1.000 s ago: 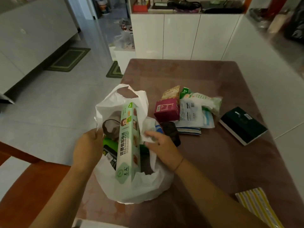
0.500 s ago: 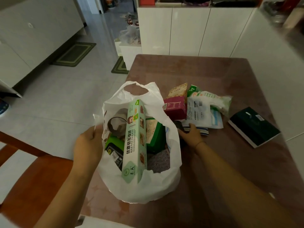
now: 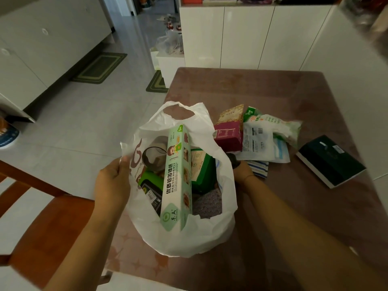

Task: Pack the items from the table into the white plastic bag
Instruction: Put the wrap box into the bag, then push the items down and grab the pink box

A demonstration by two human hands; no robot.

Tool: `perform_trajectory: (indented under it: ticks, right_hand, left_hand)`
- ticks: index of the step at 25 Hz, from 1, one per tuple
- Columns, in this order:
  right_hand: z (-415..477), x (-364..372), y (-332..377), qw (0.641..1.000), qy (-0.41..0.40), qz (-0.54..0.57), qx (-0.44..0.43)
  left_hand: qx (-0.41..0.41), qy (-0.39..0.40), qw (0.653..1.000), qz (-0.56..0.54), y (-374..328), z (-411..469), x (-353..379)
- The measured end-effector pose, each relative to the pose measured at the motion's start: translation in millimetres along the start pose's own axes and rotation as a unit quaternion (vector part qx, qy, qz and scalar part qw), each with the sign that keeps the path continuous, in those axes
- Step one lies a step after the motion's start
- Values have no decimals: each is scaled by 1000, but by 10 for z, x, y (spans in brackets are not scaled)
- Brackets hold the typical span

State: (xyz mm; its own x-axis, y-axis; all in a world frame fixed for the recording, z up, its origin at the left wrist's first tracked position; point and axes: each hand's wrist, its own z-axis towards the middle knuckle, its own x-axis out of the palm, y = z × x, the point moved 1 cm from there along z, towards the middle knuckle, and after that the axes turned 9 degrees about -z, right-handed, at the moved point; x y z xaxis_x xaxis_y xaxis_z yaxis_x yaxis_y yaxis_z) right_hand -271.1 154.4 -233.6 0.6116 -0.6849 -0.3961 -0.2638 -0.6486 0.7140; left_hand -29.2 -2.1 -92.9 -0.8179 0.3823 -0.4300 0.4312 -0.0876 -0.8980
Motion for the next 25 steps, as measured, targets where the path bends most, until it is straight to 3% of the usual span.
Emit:
perform_trajectory:
  ticks: [5,10,12,14,17,19,20,22,24,25]
  right_hand:
    - [-228,-202,-185,984,-1,175,20]
    - [-543,-604,376,956,-113,247,-113]
    - [-846,-728,869,932,-74,273,-226]
    - [-1171,-581,1273,917,27,260,-301]
    - [-1451,81,1468,936,134,93,-311]
    - [-1429,513,1357,943,124,-61,-301]
    - [-1390,669,1287,933,93,-168,-305]
    - [-1340,879,1172,860,17,-381,-339]
    - [-1323,980,1133,810,-4,-456,-368]
    - [-1320,968,1149,814,10,-440,-380]
  left_hand:
    - [19,5,1000,13,-63,-45,45]
    - [11,-1,1000,4,-101,-84,53]
    - [7,-1,1000,2,-114,-89,34]
    - [3,-2,1000,0,-132,-101,20]
    - [8,1,1000,-13,-154,-126,-10]
    - [34,-1,999,-18,-157,-116,-38]
    - [43,-4,999,-24,-156,-100,-53]
    - [44,-6,998,-34,-154,-80,-74]
    - [46,-4,998,-39,-161,-68,-67]
    - [46,-3,998,-41,-171,-71,-61]
